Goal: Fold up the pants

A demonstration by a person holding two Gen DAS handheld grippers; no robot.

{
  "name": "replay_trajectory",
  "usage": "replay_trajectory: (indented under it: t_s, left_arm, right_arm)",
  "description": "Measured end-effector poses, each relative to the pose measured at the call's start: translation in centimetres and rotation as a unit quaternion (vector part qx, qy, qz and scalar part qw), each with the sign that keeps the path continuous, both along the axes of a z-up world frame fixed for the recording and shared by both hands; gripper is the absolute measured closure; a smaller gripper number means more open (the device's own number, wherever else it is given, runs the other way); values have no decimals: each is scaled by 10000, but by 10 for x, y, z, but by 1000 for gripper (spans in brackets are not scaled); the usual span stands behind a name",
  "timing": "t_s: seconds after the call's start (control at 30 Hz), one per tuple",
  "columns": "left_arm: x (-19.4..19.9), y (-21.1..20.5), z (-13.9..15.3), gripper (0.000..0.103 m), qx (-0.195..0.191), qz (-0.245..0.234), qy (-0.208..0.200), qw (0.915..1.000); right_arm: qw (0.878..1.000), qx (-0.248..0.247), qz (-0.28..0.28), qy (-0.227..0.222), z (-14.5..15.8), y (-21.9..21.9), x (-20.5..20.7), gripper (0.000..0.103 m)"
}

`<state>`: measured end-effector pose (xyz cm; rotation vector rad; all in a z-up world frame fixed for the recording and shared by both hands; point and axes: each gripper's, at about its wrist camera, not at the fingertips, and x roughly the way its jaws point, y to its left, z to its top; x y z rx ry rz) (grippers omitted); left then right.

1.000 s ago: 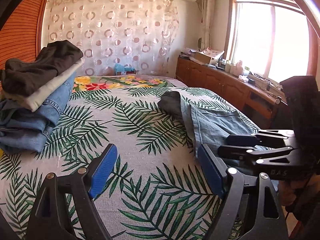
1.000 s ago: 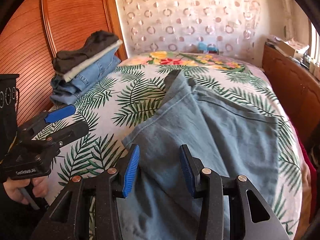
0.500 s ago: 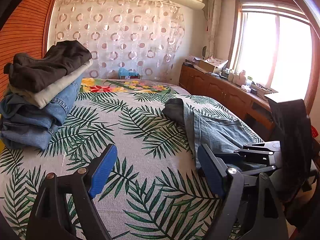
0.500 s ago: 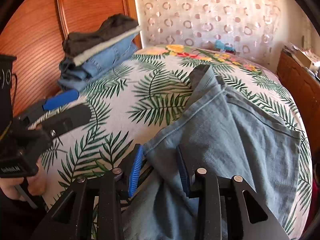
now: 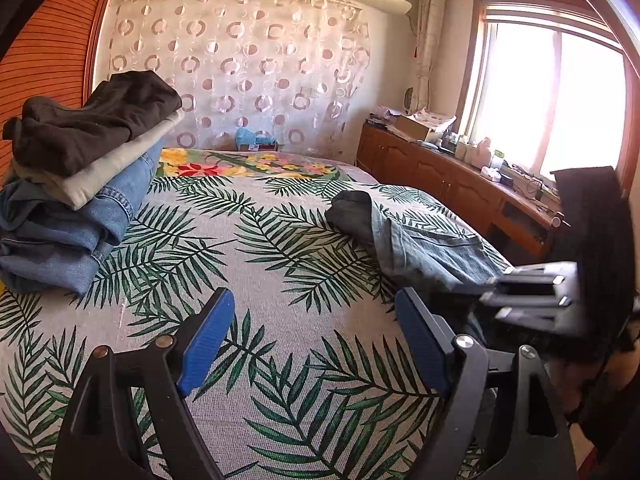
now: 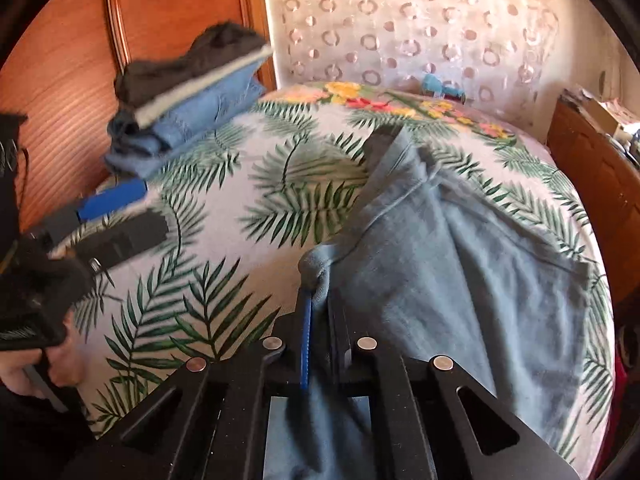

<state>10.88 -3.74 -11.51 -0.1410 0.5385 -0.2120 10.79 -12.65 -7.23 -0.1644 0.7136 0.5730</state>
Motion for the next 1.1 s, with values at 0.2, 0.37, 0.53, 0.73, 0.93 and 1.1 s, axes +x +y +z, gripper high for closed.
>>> replay_trajectory:
  t_s: [0.2, 0.37, 0.53, 0.73, 0.93, 1.1]
  left_arm:
    - [4, 0, -2, 20, 30, 21, 114, 9999]
    - [5, -1, -2, 20, 55, 18, 148, 9999]
    - [7, -2, -3, 20, 91, 25, 171, 9998]
    - [9, -3, -4, 20, 132, 60, 233, 9996]
    - [8, -3, -5, 20, 152, 47, 244, 9996]
    - [8, -3, -4, 20, 188, 52, 270, 9994]
  right_arm:
    - [9985, 79, -397, -373, 24, -28, -3, 97]
    - [9965, 92, -679, -470, 35, -55, 6, 97]
    - [9940, -9, -938, -560, 44, -70, 18, 97]
    - [9909, -369, -1206, -474, 34, -72, 43, 97]
    - [9888, -568, -1351, -292, 22, -73, 70, 97]
    - [9875, -413, -1510, -166, 15, -76, 82, 97]
